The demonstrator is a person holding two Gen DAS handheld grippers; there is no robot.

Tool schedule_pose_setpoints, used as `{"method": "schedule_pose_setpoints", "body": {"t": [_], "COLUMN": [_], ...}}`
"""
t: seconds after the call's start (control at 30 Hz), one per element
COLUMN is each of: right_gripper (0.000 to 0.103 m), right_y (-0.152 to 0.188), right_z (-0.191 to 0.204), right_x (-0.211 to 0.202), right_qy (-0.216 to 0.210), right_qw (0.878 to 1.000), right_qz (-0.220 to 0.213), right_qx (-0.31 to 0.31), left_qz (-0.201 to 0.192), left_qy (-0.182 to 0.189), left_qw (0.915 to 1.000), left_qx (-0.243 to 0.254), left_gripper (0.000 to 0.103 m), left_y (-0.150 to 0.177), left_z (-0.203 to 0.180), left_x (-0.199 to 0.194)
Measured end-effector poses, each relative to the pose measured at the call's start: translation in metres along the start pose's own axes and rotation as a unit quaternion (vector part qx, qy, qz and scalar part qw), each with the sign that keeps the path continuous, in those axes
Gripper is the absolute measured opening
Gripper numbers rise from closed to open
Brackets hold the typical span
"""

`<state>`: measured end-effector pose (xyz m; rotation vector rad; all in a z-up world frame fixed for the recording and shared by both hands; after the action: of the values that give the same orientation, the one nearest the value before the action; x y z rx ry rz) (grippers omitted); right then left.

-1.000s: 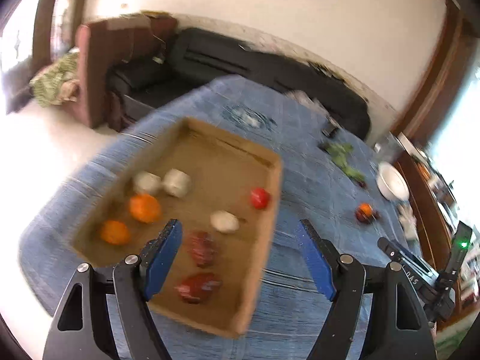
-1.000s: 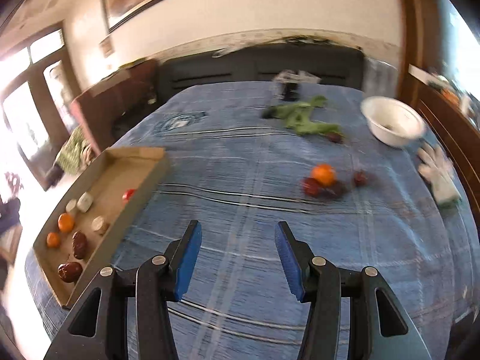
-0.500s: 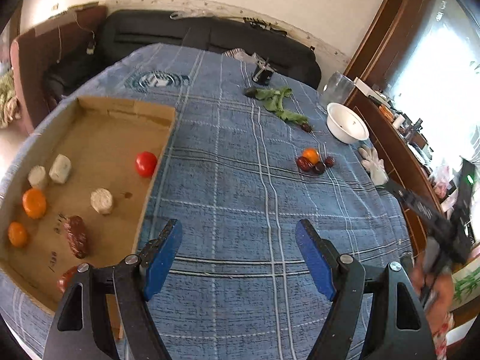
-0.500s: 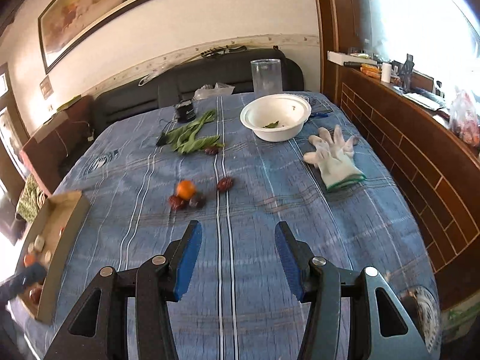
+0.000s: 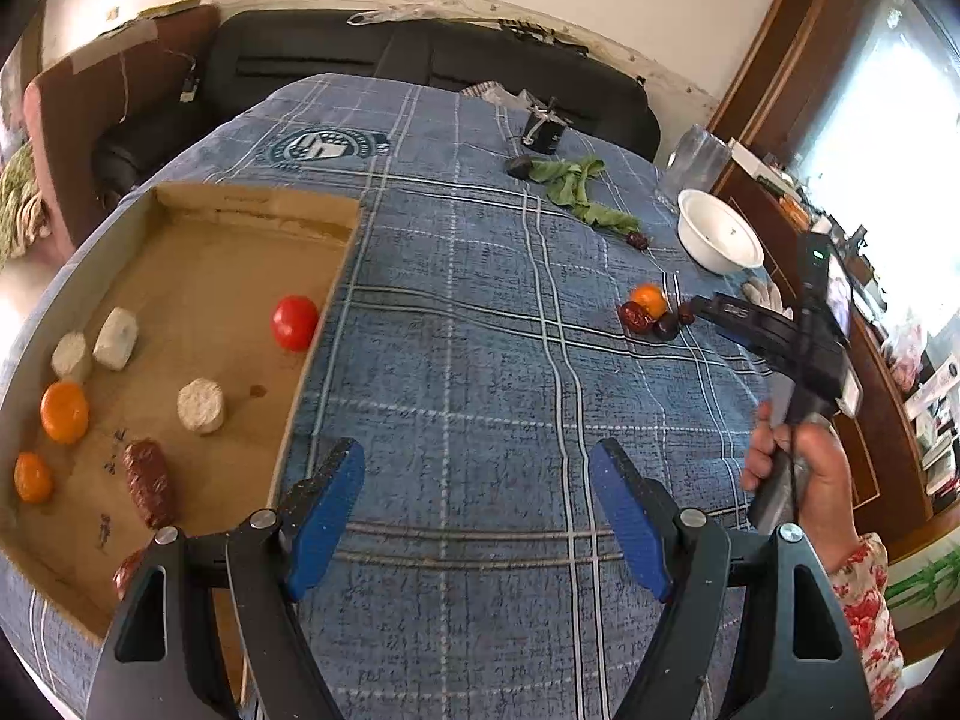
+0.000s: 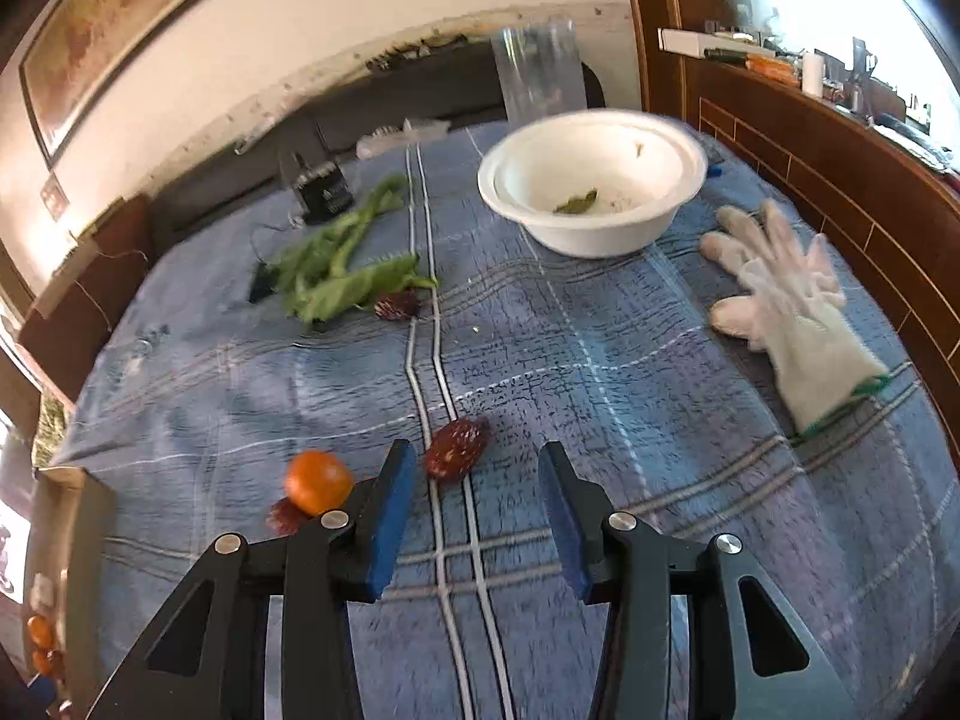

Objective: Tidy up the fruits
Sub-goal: 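Grasp a mandarin with the left tool while the right tool grasps a red date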

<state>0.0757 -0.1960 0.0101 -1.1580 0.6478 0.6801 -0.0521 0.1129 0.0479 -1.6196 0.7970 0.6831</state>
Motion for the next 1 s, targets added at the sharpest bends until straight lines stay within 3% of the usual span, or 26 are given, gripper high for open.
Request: {"method": "schedule_pose_setpoints", "body": {"t": [0.17,0.27,0.5,0.67,0.93,1.0], "right_gripper": [0.045,0.028,0.028,0.028,0.028,0.028], "right_y": [0.002,0.0,-0.002,-0.01,-0.016,-0.017], "right_z": [0.006,0.004,-0.015,-0.043,-0.067,-0.067], "right_x": [0.018,0.019,0.015,0.006,0.0,0.002], "right_qy": [0.015,0.001,-0.032,-0.059,-0.058,-0.059], "right_qw": [0.999,0.999,0.999,0.997,0.994,0.993], "right_qz": [-0.004,-0.002,0.002,0.002,-0.006,-0.003], "right_qx": [-0.032,-0.039,-0.007,0.056,0.096,0.098], "left_qz": [-0.006,-0.003,0.021,0.041,0.062,0.066], "left_qy": [0.0,0.011,0.045,0.06,0.088,0.096], "left_qw": [0.9996,0.9992,0.9965,0.9926,0.988,0.9868], "left_qx": [0.028,0.038,0.067,0.098,0.111,0.113], "left_gripper": [0.077,0.077,0.076,0.056,0.055,0.048], "left_y": [-0.019,-0.032,-0.063,-0.078,-0.095,-0.094], "left_z": [-0.022,-0.039,-0.089,-0.125,-0.156,-0.157], "left_x": [0.017,0.033,0.09,0.13,0.177,0.183]}}
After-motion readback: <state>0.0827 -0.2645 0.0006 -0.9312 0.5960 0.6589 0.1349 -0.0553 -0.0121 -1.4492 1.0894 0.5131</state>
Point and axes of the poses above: each gripper's, at about its wrist camera, not at the fingertips, and x roughly the way its jaws point, z to its left, y to its underside, the point moved 3 cm from there along x, roughly the way its jaws point, and after that the axes turned 5 degrees about -y, right-handed, at the moved point
